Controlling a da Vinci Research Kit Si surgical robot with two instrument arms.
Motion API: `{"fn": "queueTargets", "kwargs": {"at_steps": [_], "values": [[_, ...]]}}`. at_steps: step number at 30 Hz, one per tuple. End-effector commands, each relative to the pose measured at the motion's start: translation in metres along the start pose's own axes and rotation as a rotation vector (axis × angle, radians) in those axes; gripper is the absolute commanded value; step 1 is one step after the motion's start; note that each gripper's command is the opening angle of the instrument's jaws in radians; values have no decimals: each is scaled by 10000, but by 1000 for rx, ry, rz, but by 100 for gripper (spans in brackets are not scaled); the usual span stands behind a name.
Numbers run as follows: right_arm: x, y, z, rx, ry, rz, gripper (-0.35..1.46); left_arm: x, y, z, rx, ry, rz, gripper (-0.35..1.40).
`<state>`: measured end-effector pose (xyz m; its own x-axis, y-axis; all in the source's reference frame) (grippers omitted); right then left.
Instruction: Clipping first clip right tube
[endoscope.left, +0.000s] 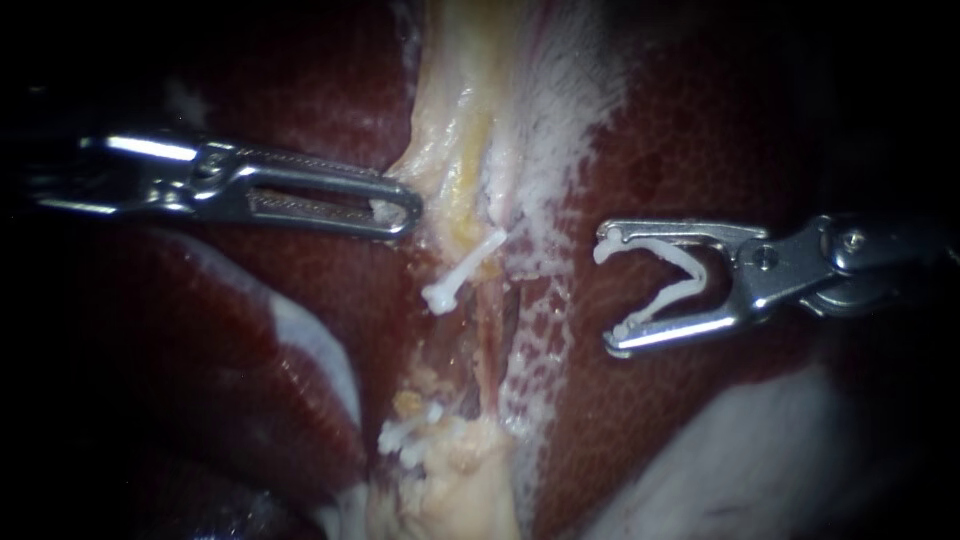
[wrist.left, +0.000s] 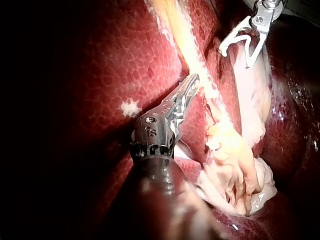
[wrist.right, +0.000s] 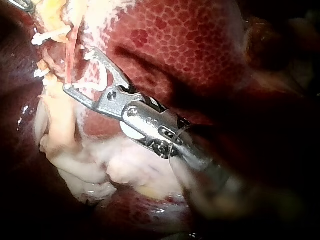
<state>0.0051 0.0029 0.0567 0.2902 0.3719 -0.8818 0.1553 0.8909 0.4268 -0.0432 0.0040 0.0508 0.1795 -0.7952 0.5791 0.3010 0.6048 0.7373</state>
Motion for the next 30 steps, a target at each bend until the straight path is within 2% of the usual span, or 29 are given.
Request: {"fn": "queueTargets", "kwargs": {"at_steps": [1,7,12,18,22,26,30], "values": [[0,0,0,0,0,0,60,0,0,0,0,0,0,-33],[-3,-2,1,0,0,9,60,0,1,-1,1,0,0,-32],[-20,-8,13,12,2,36,60,-1,3,-9,7,2,0,-32],[-44,-17,43,38,-2,69,60,-9,18,-33,-15,-3,-6,-32],[-54,-20,63,52,-4,89,60,-19,26,-52,-29,-7,-14,-32],[-59,-18,79,58,-6,102,60,-28,27,-68,-41,-10,-21,-32],[-63,-11,92,66,-8,107,60,-31,23,-75,-44,-7,-30,-32]]}}
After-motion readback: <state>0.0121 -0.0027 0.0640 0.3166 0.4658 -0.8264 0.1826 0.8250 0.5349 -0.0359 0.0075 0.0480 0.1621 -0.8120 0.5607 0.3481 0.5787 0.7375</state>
